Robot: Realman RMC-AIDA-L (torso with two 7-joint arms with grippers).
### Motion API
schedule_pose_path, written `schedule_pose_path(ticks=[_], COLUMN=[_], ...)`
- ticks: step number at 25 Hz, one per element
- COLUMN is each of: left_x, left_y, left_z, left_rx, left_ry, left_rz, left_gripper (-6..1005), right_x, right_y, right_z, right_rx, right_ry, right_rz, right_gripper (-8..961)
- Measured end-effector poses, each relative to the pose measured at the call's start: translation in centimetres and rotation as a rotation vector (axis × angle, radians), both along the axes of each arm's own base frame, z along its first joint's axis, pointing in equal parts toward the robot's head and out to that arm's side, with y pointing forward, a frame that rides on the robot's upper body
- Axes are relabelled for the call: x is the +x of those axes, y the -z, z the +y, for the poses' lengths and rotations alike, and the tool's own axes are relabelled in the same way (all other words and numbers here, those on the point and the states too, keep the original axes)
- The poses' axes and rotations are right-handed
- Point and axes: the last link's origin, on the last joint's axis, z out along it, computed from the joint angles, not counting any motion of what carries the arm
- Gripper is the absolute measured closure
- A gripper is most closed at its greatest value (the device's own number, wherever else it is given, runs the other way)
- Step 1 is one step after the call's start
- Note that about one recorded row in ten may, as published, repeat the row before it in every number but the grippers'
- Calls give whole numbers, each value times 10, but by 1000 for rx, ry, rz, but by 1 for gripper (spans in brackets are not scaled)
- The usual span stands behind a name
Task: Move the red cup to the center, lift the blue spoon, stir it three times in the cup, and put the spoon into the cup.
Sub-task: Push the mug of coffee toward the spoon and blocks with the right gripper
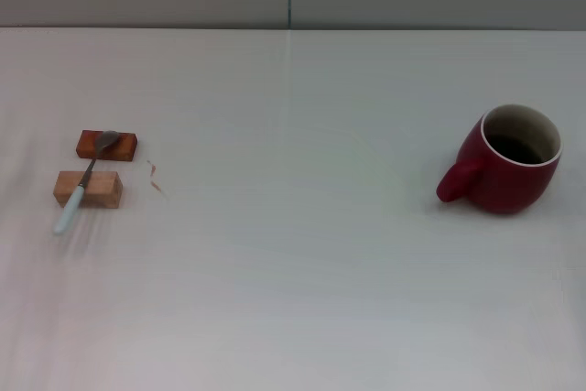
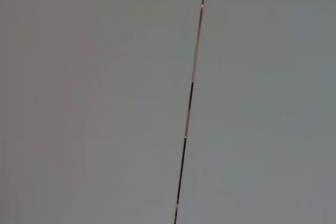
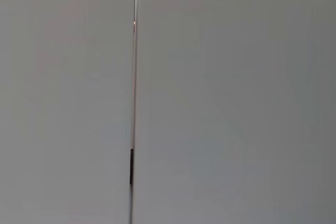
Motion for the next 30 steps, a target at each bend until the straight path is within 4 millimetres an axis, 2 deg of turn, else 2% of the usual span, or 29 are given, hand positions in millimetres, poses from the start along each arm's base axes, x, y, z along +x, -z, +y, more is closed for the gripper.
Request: schedule_pose_path(ticks=[18,24,30], left_x=[1,2,3], left_y=[0,0,-1], left_z=[1,1,3], left_rx=[2,2,4], left_ry=[6,7,12], left_rz=[1,2,4], left_gripper=[152,152,152], right_x=[2,6,6], right_y=[3,5,5], right_z=[-1,-2,2], right_rx=[-14,-41,-60], right_ry=[12,34,68], right_rz=[-2,-15,-119], right_gripper=[168,366,654])
